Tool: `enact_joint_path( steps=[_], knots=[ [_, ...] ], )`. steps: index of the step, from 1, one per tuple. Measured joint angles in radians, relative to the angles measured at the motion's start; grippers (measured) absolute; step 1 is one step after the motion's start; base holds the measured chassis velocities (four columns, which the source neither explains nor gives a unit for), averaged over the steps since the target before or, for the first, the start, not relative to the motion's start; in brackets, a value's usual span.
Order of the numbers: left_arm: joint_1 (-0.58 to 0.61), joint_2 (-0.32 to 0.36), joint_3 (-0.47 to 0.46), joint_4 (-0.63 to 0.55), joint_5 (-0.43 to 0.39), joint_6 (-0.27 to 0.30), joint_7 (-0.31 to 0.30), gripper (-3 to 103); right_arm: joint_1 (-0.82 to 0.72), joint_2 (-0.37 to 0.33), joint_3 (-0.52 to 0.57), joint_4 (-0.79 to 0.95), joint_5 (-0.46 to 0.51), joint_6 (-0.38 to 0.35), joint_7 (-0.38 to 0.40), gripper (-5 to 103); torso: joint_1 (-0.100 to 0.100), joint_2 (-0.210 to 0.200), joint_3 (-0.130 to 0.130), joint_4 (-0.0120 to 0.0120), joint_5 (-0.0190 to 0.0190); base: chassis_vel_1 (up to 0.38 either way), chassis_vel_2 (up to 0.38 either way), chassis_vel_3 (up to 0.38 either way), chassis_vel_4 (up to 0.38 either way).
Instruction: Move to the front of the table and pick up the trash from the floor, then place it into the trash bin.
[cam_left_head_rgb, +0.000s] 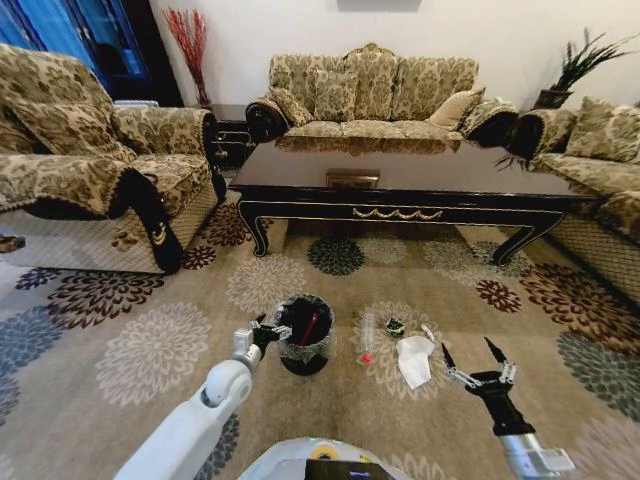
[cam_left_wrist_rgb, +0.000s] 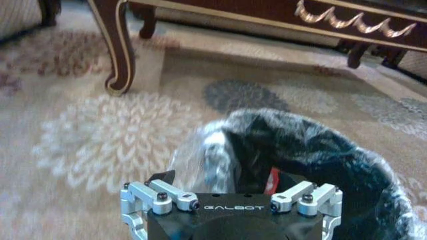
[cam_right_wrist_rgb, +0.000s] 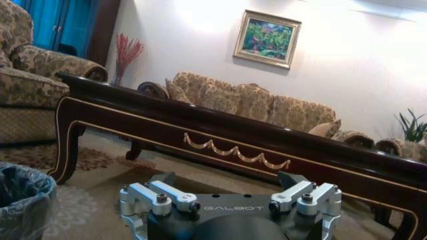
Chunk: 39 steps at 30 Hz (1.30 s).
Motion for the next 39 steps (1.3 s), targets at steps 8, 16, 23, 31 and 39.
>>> enact_joint_path(
  steps=[8, 16, 23, 31, 39],
  knots=[
    [-0.036, -0.008, 0.016, 0.045, -0.052, 0.054, -0.040, 82, -0.004, 0.001, -0.003, 0.017, -0.009, -0.010, 0.007, 100, 0.000, 0.000, 0.000, -0.0003, 0.0001, 0.000, 0.000, 0.000, 0.000],
    [-0.046, -0.008, 0.031, 0.029, -0.049, 0.066, -0.055, 49, -0.004, -0.004, 0.000, 0.013, -0.004, -0.012, 0.009, 100, 0.000, 0.000, 0.000, 0.0001, 0.0001, 0.000, 0.000, 0.000, 0.000],
    [-0.020, 0.002, 0.010, 0.025, -0.025, 0.052, -0.077, 22, 0.012, -0.012, -0.008, -0.012, 0.001, -0.014, 0.011, 100, 0.000, 0.000, 0.000, -0.0001, 0.0000, 0.000, 0.000, 0.000, 0.000],
    [-0.009, 0.002, -0.019, 0.022, -0.032, 0.055, -0.101, 3, 0.020, -0.030, -0.009, -0.028, -0.010, -0.051, 0.035, 100, 0.000, 0.000, 0.000, -0.0002, -0.0006, 0.000, 0.000, 0.000, 0.000],
    [0.028, 0.066, -0.103, -0.076, -0.066, 0.084, -0.122, 3, 0.070, -0.086, -0.047, -0.088, -0.050, -0.168, 0.135, 100, 0.000, 0.000, 0.000, -0.0002, -0.0002, 0.000, 0.000, 0.000, 0.000]
  ],
)
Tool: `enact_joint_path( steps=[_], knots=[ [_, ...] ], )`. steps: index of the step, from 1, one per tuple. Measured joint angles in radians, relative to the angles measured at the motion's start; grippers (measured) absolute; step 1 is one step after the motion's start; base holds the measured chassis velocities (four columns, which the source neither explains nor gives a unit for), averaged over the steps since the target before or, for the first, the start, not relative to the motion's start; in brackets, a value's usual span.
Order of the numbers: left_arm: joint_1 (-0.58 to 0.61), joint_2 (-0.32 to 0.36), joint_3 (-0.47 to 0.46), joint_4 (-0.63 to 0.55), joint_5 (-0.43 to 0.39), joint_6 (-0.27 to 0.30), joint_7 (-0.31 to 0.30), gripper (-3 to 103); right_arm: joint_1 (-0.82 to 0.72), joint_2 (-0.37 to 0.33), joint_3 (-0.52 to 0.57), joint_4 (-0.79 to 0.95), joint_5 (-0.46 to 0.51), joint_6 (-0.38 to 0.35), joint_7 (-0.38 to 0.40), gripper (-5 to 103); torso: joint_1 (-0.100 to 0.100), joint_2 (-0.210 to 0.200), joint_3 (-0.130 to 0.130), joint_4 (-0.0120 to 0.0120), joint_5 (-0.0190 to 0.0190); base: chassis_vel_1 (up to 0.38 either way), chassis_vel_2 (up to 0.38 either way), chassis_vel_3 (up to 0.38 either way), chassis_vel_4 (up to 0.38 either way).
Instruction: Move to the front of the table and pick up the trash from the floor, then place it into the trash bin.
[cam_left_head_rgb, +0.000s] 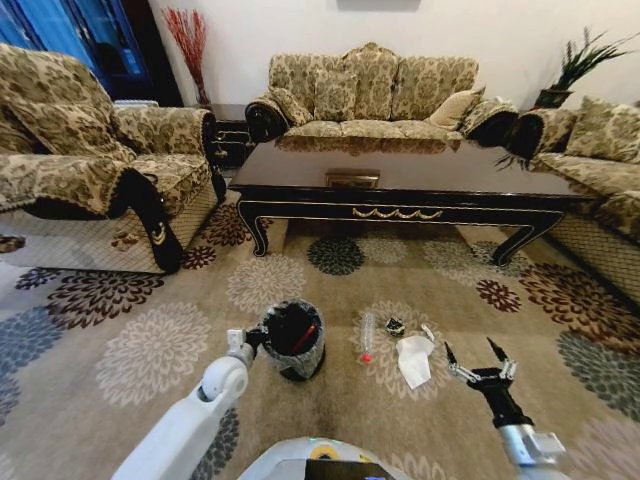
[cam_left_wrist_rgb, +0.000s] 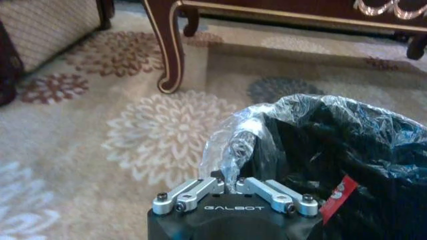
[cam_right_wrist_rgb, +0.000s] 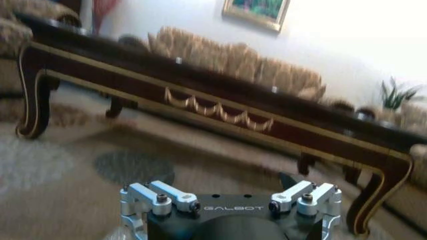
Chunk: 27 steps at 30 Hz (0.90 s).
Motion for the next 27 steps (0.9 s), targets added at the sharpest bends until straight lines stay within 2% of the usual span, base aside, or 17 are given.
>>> enact_joint_path(
  steps=[6, 8, 10, 12, 16, 20, 27],
  knots=[
    [0.048, 0.055, -0.062, -0.076, -0.033, 0.023, -0.011, 3, 0.072, -0.039, -0.115, -0.094, -0.002, -0.086, 0.038, 100, 0.000, 0.000, 0.000, 0.0002, 0.0000, 0.000, 0.000, 0.000, 0.000],
    [0.082, 0.074, -0.091, -0.113, -0.045, 0.031, -0.015, 3, 0.133, -0.072, -0.186, -0.164, 0.009, -0.131, 0.041, 100, 0.000, 0.000, 0.000, 0.0003, 0.0005, 0.000, 0.000, 0.000, 0.000],
    [0.091, 0.078, -0.097, -0.122, -0.047, 0.033, -0.015, 3, 0.148, -0.080, -0.198, -0.179, 0.014, -0.142, 0.036, 100, 0.000, 0.000, 0.000, 0.0001, 0.0005, 0.000, 0.000, 0.000, 0.000],
    [0.142, 0.092, -0.129, -0.161, -0.049, 0.039, -0.017, 3, 0.235, -0.133, -0.269, -0.268, 0.073, -0.202, 0.016, 100, 0.000, 0.000, 0.000, 0.0001, 0.0002, 0.000, 0.000, 0.000, 0.000],
    [0.189, 0.098, -0.161, -0.195, -0.052, 0.042, -0.017, 3, 0.321, -0.189, -0.350, -0.366, 0.150, -0.246, 0.018, 100, 0.000, 0.000, 0.000, 0.0003, -0.0002, 0.000, 0.000, 0.000, 0.000],
    [0.224, 0.101, -0.191, -0.221, -0.054, 0.044, -0.016, 3, 0.420, -0.219, -0.434, -0.479, 0.187, -0.258, 0.020, 100, 0.000, 0.000, 0.000, 0.0000, 0.0001, 0.000, 0.000, 0.000, 0.000],
    [0.254, 0.107, -0.225, -0.248, -0.067, 0.049, -0.016, 3, 0.595, -0.209, -0.545, -0.672, 0.213, -0.254, 0.031, 100, 0.000, 0.000, 0.000, 0.0001, 0.0001, 0.000, 0.000, 0.000, 0.000]
  ],
)
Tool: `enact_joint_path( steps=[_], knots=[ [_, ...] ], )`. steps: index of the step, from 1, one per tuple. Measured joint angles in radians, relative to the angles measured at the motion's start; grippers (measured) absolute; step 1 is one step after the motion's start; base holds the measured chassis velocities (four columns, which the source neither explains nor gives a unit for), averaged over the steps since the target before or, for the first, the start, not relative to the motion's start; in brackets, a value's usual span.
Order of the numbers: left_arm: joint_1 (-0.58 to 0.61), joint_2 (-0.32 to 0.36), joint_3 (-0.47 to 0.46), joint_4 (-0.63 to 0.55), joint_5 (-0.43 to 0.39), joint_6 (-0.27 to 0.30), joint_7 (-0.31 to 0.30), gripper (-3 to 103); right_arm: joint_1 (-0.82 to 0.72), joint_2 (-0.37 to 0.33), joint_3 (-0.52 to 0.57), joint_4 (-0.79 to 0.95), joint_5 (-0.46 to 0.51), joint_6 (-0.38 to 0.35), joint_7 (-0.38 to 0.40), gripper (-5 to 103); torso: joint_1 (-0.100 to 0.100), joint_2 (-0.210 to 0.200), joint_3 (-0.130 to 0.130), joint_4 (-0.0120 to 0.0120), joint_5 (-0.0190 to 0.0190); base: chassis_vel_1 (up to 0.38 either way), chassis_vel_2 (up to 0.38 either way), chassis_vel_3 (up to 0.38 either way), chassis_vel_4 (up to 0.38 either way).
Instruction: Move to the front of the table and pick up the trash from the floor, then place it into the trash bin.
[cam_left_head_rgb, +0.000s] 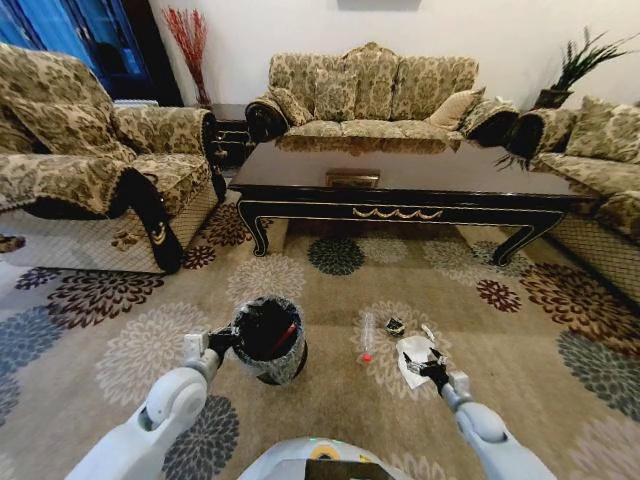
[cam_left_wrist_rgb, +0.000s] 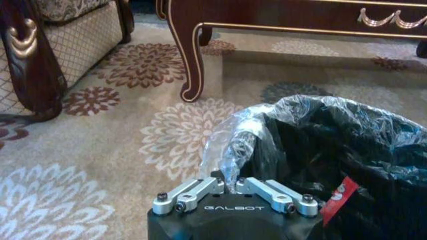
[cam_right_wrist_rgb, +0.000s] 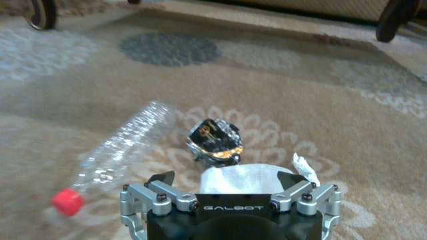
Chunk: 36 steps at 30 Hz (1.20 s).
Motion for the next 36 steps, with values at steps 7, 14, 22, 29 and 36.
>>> enact_joint_path(
  steps=[7, 14, 22, 29, 36],
  knots=[
    [0.002, 0.006, -0.005, -0.005, -0.015, -0.001, -0.004, 3, 0.098, 0.051, -0.030, -0.131, 0.021, -0.002, 0.022, 100, 0.000, 0.000, 0.000, 0.0001, 0.0001, 0.000, 0.000, 0.000, 0.000],
    [0.002, 0.007, -0.005, -0.005, -0.029, -0.001, -0.010, 3, 0.154, 0.076, -0.050, -0.264, -0.038, 0.020, 0.018, 100, 0.000, 0.000, 0.000, -0.0002, 0.0001, 0.000, 0.000, 0.000, 0.000],
    [0.003, 0.010, -0.007, -0.008, -0.034, -0.001, -0.014, 3, 0.189, 0.097, -0.063, -0.342, -0.084, 0.034, -0.008, 89, 0.000, 0.000, 0.000, -0.0001, -0.0001, 0.000, 0.000, 0.000, 0.000],
    [0.006, 0.013, -0.016, -0.012, -0.039, -0.002, -0.014, 3, 0.200, 0.114, -0.063, -0.384, -0.114, 0.053, -0.021, 61, 0.000, 0.000, 0.000, 0.0003, 0.0001, 0.000, 0.000, 0.000, 0.000],
    [0.005, 0.008, -0.014, -0.012, -0.039, -0.003, -0.015, 3, 0.200, 0.111, -0.060, -0.382, -0.113, 0.055, -0.022, 40, 0.000, 0.000, 0.000, -0.0001, -0.0003, 0.000, 0.000, 0.000, 0.000]
  ],
)
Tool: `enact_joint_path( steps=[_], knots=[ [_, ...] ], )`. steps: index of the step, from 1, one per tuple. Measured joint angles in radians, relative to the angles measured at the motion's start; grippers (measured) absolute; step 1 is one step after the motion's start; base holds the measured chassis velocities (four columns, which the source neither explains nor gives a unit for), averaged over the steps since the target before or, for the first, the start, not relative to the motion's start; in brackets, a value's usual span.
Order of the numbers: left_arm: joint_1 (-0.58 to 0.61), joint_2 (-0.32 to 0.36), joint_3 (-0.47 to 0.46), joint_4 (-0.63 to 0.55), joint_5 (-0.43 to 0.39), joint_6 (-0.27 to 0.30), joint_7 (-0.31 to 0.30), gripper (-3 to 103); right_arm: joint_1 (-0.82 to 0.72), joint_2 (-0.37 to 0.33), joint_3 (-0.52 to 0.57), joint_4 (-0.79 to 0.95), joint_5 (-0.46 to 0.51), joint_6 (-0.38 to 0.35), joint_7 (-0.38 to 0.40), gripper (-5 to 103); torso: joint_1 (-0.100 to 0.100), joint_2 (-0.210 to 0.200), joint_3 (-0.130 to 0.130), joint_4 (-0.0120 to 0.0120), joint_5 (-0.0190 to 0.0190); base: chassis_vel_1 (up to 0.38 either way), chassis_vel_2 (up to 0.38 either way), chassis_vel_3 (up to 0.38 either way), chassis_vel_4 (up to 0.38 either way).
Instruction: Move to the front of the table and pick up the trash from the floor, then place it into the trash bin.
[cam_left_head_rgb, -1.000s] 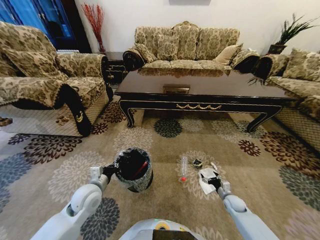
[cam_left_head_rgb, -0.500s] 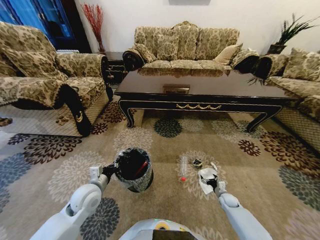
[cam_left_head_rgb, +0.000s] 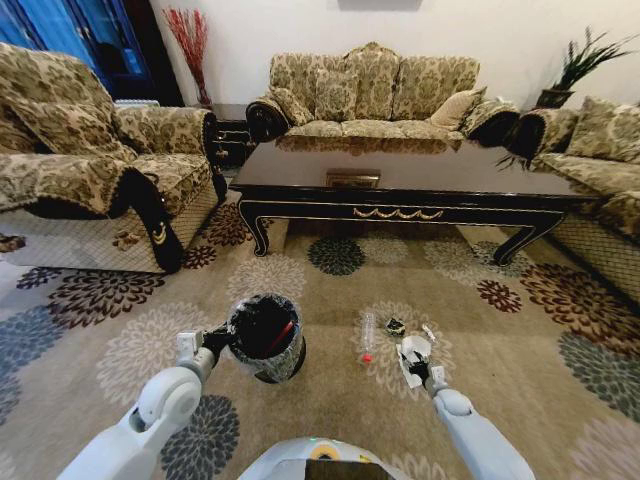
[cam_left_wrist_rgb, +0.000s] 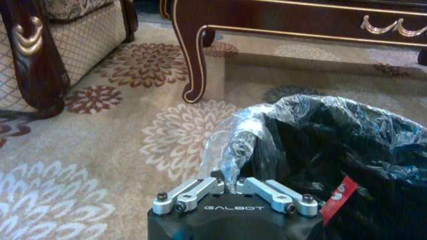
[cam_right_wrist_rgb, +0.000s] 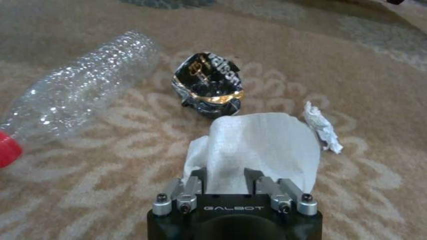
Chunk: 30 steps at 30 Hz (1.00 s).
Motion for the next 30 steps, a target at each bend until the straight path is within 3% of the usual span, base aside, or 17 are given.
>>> enact_joint_path(
  steps=[9, 19, 27, 30],
  knots=[
    [-0.001, -0.002, 0.004, 0.002, 0.000, 0.000, 0.000, 3, -0.015, 0.011, 0.010, 0.028, 0.003, 0.023, -0.002, 3, 0.000, 0.000, 0.000, 0.0001, 0.0003, 0.000, 0.000, 0.000, 0.000],
    [-0.024, 0.003, 0.037, 0.012, -0.001, 0.010, -0.007, 3, -0.058, -0.030, 0.044, 0.116, 0.054, 0.018, -0.001, 0, 0.000, 0.000, 0.000, 0.0004, 0.0008, 0.000, 0.000, 0.000, 0.000],
    [-0.143, 0.010, 0.156, 0.075, -0.023, 0.035, -0.028, 3, -0.263, -0.145, 0.162, 0.505, 0.177, -0.016, 0.014, 0, 0.000, 0.000, 0.000, 0.0001, 0.0005, 0.000, 0.000, 0.000, 0.000],
    [-0.255, 0.009, 0.256, 0.117, -0.051, 0.054, -0.049, 3, -0.392, -0.183, 0.258, 0.734, 0.222, -0.041, 0.027, 0, 0.000, 0.000, 0.000, -0.0001, 0.0005, 0.000, 0.000, 0.000, 0.000]
  ],
)
